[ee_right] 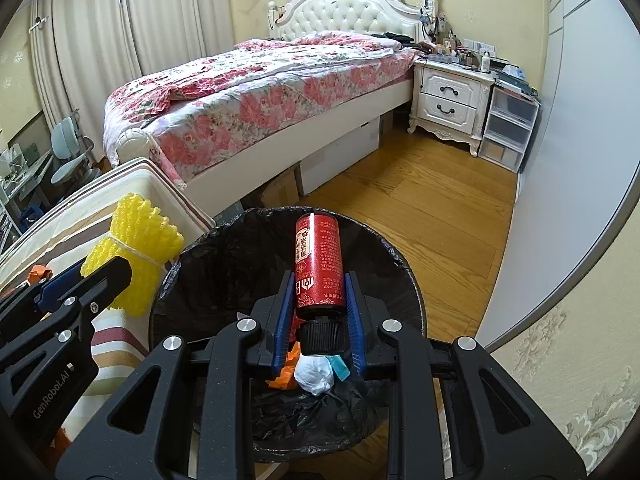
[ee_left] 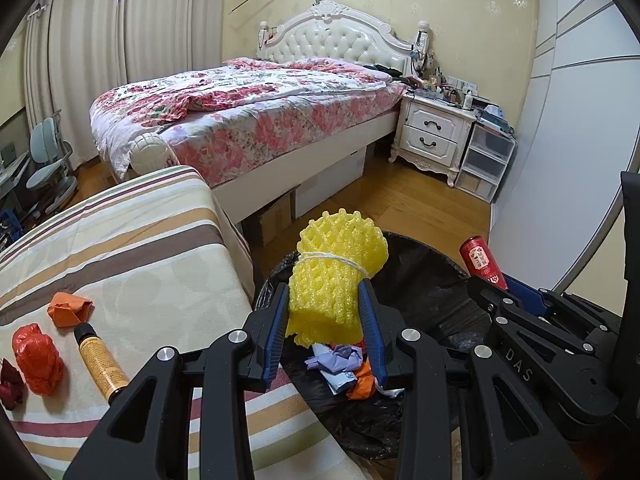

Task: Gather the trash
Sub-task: 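Carry the yellow net and red can over the bin and open both tools, then move both open tools back to the pile on the bed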

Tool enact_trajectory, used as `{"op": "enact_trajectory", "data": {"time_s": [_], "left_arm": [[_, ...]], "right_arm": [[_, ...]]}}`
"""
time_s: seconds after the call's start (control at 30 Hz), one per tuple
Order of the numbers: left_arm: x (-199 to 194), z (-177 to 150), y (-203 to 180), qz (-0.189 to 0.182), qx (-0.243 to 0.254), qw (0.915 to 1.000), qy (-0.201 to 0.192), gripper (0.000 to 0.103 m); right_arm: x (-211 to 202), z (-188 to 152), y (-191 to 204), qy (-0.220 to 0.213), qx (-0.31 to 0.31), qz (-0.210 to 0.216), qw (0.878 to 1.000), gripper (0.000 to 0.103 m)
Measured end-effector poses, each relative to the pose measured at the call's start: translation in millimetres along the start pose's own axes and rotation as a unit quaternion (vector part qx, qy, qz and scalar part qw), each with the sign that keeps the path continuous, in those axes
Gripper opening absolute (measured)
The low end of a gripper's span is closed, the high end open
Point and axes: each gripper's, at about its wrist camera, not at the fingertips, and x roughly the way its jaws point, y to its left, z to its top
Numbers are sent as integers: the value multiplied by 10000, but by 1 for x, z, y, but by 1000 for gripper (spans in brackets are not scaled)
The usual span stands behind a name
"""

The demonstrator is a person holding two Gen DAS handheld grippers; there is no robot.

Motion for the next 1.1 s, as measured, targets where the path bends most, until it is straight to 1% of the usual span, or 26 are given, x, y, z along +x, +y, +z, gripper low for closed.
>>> {"op": "enact_trajectory", "data": {"time_s": [0.07, 0.2, 0.23, 0.27, 0.3, 0.5, 0.57, 0.6, 0.73, 0.87, 1.1], "left_arm": [[3, 1, -1, -27, 22, 10000, 40, 36], [4, -1, 2, -2, -88, 9999, 124, 47], [4, -1, 3, 9, -112, 9998, 134, 48], [3, -2, 5, 25, -128, 9998, 128, 52], [3, -2, 6, 39, -147, 9998, 116, 55], [-6, -4, 11, 138, -207, 9997, 47, 65], [-10, -4, 14, 180, -207, 9996, 20, 67], [-13, -5, 15, 204, -210, 9996, 0, 69], [-24, -6, 24, 320, -251, 9991, -82, 70], [-37, -10, 39, 434, -363, 9983, -118, 70], [-63, -25, 72, 731, -585, 9955, -156, 71]], "right_arm": [[2, 0, 1, 15, -1, -6, 10000, 24], [4, -1, -1, 29, 30, -25, 10000, 26], [4, -1, -1, 21, 30, -44, 10000, 29], [4, -1, -1, 7, 32, -66, 10000, 35], [3, -1, 0, -16, 33, -93, 10000, 37], [-2, -1, -1, -75, 46, -155, 9998, 40], [-4, -1, 0, -97, 42, -169, 9998, 46], [-5, -1, 0, -106, 37, -174, 9998, 47], [-9, -3, 6, -106, -3, -160, 9998, 48], [-13, -5, 15, -107, -66, -97, 9999, 53], [-21, -13, 43, -64, -285, 128, 9995, 53]]}}
